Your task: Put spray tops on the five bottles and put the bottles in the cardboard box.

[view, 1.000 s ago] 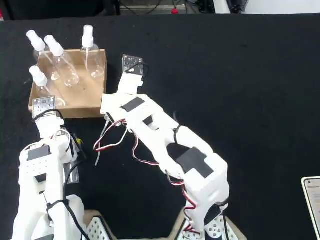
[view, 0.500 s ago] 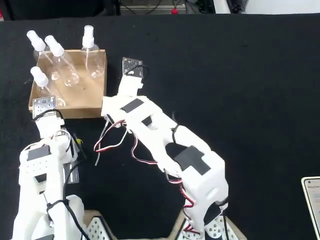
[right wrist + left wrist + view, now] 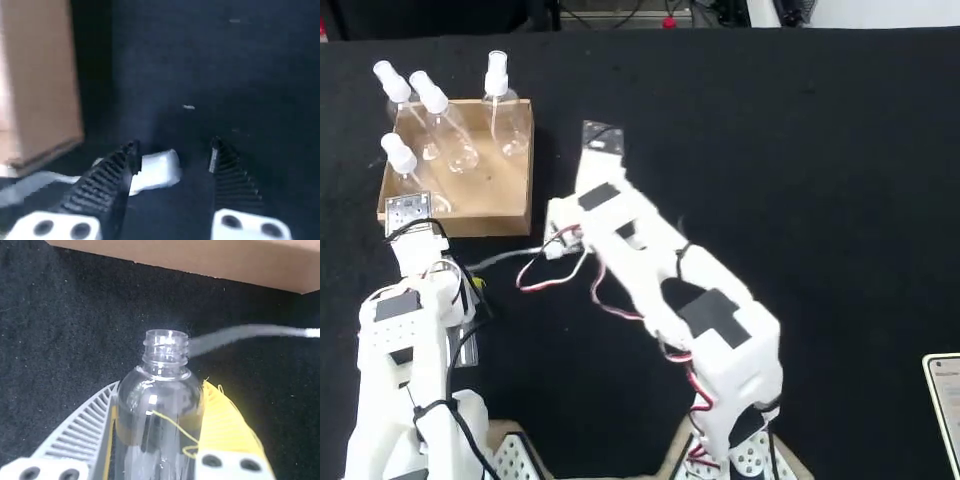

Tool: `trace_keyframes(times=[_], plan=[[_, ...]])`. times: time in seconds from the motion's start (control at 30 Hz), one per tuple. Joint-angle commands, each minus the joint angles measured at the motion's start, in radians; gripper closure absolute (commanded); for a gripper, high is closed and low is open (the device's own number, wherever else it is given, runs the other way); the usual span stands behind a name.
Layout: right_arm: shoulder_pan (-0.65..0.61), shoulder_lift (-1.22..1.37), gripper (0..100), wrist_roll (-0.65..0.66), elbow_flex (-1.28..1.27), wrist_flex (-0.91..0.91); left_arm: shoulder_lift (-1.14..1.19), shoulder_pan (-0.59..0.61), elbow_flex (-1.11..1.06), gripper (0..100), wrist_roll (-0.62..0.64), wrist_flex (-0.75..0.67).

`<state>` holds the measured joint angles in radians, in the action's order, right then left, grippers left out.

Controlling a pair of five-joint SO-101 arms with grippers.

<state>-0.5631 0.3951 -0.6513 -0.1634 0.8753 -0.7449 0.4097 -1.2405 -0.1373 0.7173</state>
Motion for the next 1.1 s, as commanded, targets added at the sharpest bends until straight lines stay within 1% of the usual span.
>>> trace_keyframes(times=[0.0, 0.13, 0.27, 0.37, 0.47, 0.57, 0.77, 0.93, 1.07], plan=[[0.083, -0.093, 76.6, 0.078, 0.022, 0.097, -0.021, 0.005, 0.005, 92, 0.011, -0.017], [0.089, -0.182, 76.6, 0.097, 0.016, 0.173, -0.021, 0.005, 0.005, 92, 0.011, -0.017], [0.023, -0.255, 76.6, 0.110, 0.015, 0.181, -0.021, 0.005, 0.005, 92, 0.011, -0.017], [-0.051, -0.271, 76.6, 0.242, 0.005, 0.155, -0.021, 0.005, 0.005, 92, 0.011, -0.017], [-0.130, -0.268, 76.6, 0.431, 0.001, 0.153, -0.021, 0.005, 0.005, 92, 0.011, -0.017], [-0.143, -0.236, 76.5, 0.612, -0.012, 0.152, -0.021, 0.005, 0.005, 92, 0.011, -0.017], [-0.086, -0.145, 76.4, 0.738, -0.012, 0.061, -0.021, 0.005, 0.005, 92, 0.011, -0.018], [-0.095, -0.110, 76.4, 0.832, -0.015, 0.037, -0.021, 0.010, 0.005, 92, 0.011, -0.018], [-0.110, -0.104, 76.4, 0.941, -0.018, 0.046, -0.021, 0.010, 0.005, 92, 0.011, -0.018]])
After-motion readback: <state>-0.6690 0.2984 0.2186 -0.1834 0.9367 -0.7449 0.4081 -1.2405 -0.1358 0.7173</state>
